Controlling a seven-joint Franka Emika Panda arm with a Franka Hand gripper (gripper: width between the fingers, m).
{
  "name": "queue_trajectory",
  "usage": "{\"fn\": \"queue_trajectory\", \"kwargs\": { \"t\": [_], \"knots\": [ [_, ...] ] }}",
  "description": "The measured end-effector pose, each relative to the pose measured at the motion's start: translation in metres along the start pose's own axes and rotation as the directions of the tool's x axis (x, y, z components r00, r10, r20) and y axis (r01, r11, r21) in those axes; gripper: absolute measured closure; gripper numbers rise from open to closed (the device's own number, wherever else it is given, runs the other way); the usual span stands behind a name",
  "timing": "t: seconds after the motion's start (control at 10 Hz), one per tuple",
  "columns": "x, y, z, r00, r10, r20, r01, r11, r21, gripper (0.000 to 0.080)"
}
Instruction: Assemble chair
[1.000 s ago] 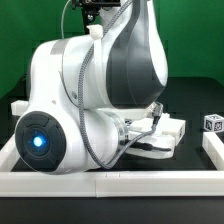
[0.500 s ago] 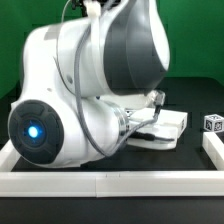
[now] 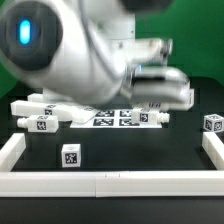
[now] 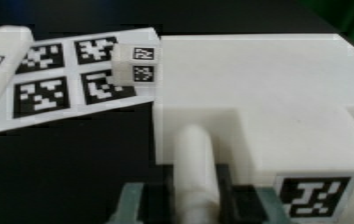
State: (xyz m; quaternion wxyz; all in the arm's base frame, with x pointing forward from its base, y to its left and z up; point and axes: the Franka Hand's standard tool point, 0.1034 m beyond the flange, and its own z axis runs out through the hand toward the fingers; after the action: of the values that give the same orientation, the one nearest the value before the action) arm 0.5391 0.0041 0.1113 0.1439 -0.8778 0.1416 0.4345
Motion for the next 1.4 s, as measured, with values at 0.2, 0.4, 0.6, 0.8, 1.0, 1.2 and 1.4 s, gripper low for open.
{"fn": "queue_trajectory", "kwargs": {
  "t": [0.2, 0.4, 0.6, 0.8, 1.0, 1.2, 1.4],
  "knots": [
    [0.001, -0.002, 0.000, 0.994, 0.005, -0.110, -0.004, 1.000, 0.011, 0.0686],
    [-0.007, -0.011, -0.029, 0.947, -0.145, -0.287, 0.132, 0.989, -0.064, 0.0686],
    [-0.017, -0.023, -0.052, 0.794, -0.371, -0.481, 0.293, 0.928, -0.232, 0.0686],
    [-0.018, -0.024, -0.053, 0.700, -0.374, -0.608, 0.281, 0.927, -0.247, 0.0686],
    [-0.010, -0.019, -0.059, 0.588, -0.375, -0.717, 0.250, 0.927, -0.280, 0.0686],
    [0.004, -0.025, -0.074, 0.453, -0.418, -0.788, 0.218, 0.909, -0.356, 0.0686],
    [0.018, -0.035, -0.075, 0.301, -0.418, -0.857, 0.178, 0.908, -0.380, 0.0686]
  ]
}}
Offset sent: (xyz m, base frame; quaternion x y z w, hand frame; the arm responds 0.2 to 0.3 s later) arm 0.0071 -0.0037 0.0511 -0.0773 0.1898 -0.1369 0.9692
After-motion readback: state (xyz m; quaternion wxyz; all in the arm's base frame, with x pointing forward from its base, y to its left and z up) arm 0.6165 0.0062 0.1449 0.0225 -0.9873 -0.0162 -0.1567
